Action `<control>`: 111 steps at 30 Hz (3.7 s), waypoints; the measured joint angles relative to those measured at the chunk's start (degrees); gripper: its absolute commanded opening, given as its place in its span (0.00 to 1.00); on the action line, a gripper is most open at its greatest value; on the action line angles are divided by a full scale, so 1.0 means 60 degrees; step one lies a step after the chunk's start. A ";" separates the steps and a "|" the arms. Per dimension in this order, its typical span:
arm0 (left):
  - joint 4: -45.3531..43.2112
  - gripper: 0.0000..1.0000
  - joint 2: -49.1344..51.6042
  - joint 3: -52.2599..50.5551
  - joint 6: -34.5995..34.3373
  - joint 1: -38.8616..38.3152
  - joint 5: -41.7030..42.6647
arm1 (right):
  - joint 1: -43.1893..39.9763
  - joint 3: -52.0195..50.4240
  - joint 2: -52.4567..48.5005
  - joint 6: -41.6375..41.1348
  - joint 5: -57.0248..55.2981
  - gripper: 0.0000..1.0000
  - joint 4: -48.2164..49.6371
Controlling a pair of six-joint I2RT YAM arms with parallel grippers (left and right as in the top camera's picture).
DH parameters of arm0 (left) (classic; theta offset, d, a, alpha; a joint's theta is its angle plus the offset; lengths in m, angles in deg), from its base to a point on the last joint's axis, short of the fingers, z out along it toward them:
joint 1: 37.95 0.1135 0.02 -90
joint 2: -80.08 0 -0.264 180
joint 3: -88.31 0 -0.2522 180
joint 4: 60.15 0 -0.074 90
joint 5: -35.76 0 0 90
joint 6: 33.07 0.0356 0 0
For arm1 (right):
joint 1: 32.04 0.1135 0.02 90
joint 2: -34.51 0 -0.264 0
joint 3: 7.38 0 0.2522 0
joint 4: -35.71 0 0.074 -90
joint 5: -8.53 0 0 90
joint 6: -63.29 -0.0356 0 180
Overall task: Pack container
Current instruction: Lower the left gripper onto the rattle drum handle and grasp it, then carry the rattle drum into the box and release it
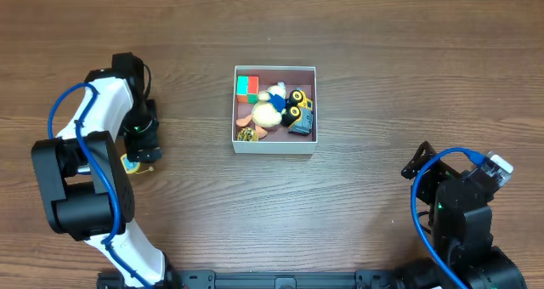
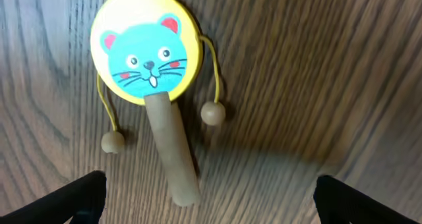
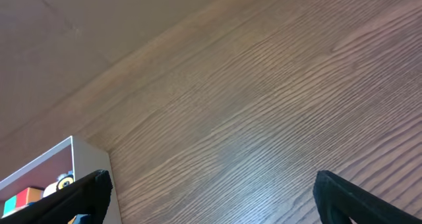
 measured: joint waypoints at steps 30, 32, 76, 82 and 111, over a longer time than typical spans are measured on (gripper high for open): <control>-0.0681 1.00 -0.0004 -0.0769 0.0004 0.0000 0.0157 | 0.0000 0.0000 0.0000 0.0000 0.0004 1.00 -0.0004; -0.0678 1.00 -0.0004 -0.0772 0.0036 0.0000 0.0131 | 0.0000 0.0000 0.0000 0.0000 0.0004 1.00 -0.0004; -0.1861 0.81 -0.0364 -0.1515 0.0018 -0.0262 0.0146 | 0.0000 0.0000 0.0000 0.0000 0.0000 1.00 -0.0004; -0.1796 0.81 -0.0368 -0.1515 -0.0007 -0.0135 -0.0040 | 0.0000 0.0000 0.0000 0.0000 0.0000 1.00 -0.0007; -0.0845 0.10 -0.0368 -0.1614 0.0834 -0.0051 -0.0688 | 0.0000 0.0000 0.0000 0.0000 0.0004 1.00 0.0000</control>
